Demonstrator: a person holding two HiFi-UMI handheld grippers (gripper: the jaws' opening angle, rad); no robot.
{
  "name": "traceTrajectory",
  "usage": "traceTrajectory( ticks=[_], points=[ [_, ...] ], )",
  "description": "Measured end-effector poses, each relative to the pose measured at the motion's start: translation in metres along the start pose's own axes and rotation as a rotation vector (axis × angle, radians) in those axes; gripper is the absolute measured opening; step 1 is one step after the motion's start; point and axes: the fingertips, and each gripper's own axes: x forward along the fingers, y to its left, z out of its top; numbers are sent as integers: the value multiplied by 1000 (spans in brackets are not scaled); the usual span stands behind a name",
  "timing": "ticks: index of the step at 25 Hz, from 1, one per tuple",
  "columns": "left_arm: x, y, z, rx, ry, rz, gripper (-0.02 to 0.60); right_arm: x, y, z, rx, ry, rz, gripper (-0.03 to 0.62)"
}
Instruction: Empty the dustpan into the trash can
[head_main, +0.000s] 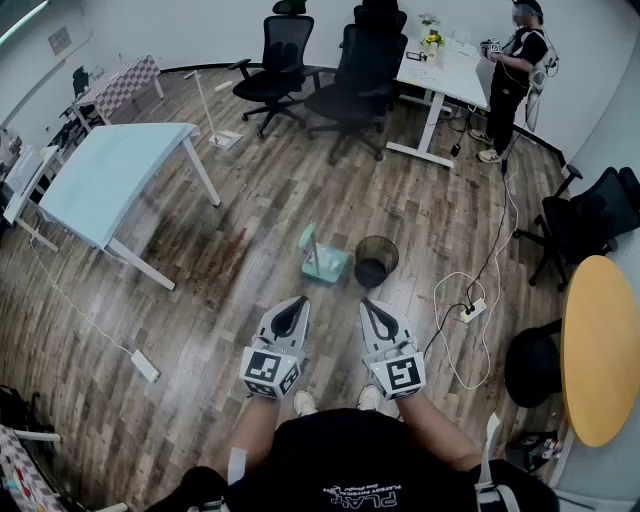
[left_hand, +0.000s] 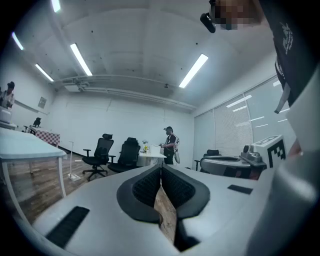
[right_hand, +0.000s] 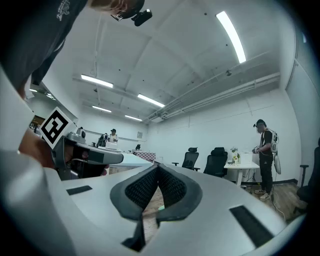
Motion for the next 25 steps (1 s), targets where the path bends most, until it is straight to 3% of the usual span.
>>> traceTrajectory(
  ticks=[6,18,25],
  points=[
    [1,26,17,2,-34,-10,23,21,7,2,-16,-7,-28,23],
    [-6,61,6,157,13,-55,23,47,38,-3,-67,-35,-86,23],
    [11,66,-9,137,46,-76,23,60,35,-20,-59,11,-84,23]
  ],
)
